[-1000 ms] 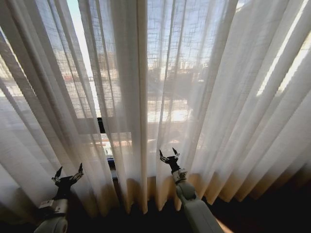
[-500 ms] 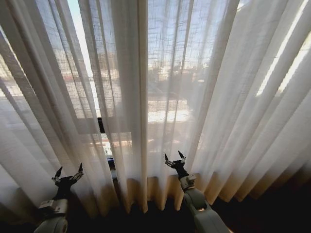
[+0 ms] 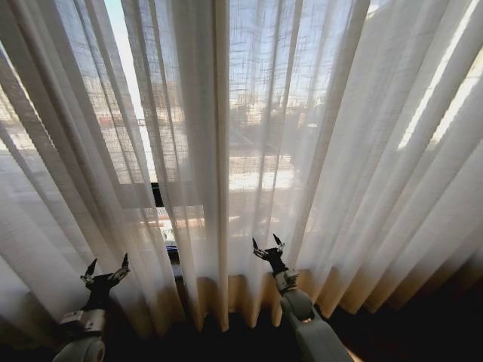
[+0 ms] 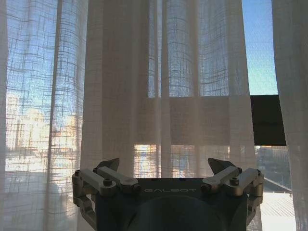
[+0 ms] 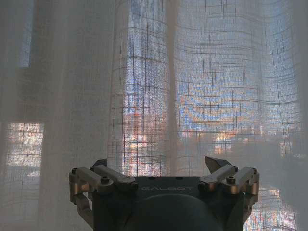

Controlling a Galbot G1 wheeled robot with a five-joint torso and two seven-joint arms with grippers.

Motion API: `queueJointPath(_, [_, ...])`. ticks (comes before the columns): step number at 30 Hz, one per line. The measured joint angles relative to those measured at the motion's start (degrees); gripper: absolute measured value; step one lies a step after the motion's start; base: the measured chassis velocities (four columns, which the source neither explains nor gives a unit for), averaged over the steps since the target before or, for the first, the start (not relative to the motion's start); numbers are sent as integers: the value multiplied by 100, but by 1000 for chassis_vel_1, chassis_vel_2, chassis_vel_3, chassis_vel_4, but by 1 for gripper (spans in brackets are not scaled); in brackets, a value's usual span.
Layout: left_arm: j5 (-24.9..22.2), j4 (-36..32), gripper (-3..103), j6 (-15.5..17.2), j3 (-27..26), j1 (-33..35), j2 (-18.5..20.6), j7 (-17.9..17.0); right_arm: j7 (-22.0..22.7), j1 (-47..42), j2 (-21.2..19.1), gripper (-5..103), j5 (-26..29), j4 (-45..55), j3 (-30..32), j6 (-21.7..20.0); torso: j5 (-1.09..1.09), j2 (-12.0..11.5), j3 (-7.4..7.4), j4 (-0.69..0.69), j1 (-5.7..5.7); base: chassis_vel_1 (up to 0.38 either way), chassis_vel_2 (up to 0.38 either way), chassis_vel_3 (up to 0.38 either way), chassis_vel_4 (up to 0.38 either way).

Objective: Open the curtains by pulling them apart, changing their state from closed to fully open.

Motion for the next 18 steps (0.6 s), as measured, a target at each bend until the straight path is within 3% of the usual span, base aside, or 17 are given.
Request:
queueJointPath(8, [0, 0, 100, 1, 0, 0, 0, 0, 146, 822, 333, 102, -91, -860, -56, 44, 0, -1, 1, 2, 0, 0, 0, 0, 0])
queueJointPath(9, [0, 0, 100, 0, 0, 0, 0, 0, 167, 884, 358, 93, -97, -903, -55, 59, 0, -1, 1, 2, 1, 0, 0, 0, 0])
queueJointPath(13, [0, 0, 100, 0, 0, 0, 0, 0, 175, 873, 347, 88, -88, -874, -58, 59, 0, -1, 0, 0, 0, 0, 0, 0, 0])
queueJointPath(18, [0, 0, 100, 0, 0, 0, 0, 0, 175, 719, 297, 66, -87, -688, -83, 59, 0, -1, 0, 0, 0, 0, 0, 0, 0])
